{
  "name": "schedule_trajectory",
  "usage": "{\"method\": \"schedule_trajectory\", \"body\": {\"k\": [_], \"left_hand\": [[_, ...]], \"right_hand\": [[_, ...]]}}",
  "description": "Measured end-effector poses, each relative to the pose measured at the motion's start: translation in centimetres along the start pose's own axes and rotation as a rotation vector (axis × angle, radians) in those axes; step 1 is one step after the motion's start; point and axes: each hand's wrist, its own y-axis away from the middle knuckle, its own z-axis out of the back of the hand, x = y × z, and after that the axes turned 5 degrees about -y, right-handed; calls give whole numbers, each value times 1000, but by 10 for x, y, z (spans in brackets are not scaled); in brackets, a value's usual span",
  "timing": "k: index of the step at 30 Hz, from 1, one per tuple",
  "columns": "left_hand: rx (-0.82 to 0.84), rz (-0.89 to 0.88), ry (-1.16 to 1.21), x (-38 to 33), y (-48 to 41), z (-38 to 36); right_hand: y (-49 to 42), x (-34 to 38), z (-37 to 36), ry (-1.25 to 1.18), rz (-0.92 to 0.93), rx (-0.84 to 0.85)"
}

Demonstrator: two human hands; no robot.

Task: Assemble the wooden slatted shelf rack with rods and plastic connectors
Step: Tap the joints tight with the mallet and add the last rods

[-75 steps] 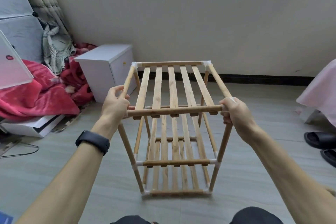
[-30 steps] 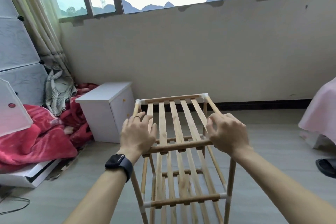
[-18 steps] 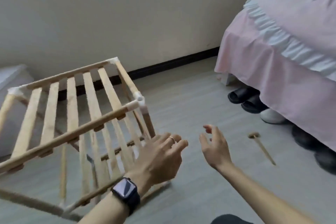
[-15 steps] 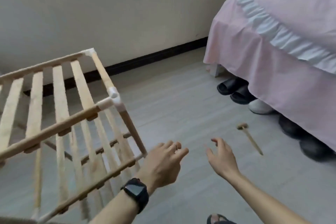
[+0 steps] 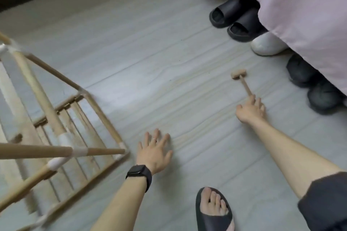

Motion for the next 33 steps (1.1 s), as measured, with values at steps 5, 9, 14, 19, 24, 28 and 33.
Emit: {"method": "schedule_trajectory", "body": {"k": [5, 9, 14, 19, 24, 28, 33], "left_hand": [[13, -10, 5, 6, -7, -31], [85, 8, 49, 3, -5, -15], [21, 68, 496, -7, 22, 32], [-258, 24, 682, 3, 87, 91], [-510, -49, 836, 14, 160, 140], [-781, -96, 879, 1, 219, 170], [-1098, -196, 747, -5, 306, 226]], "right_hand": [[26, -19, -43, 111, 117, -237], [84, -11, -76, 143, 234, -97], [157, 3, -87, -192, 268, 225], [223, 4, -35, -489, 442, 430], [275, 24, 42, -619, 678, 469], [316, 44, 84, -503, 951, 277], [375, 65, 124, -716, 1160, 141]]}}
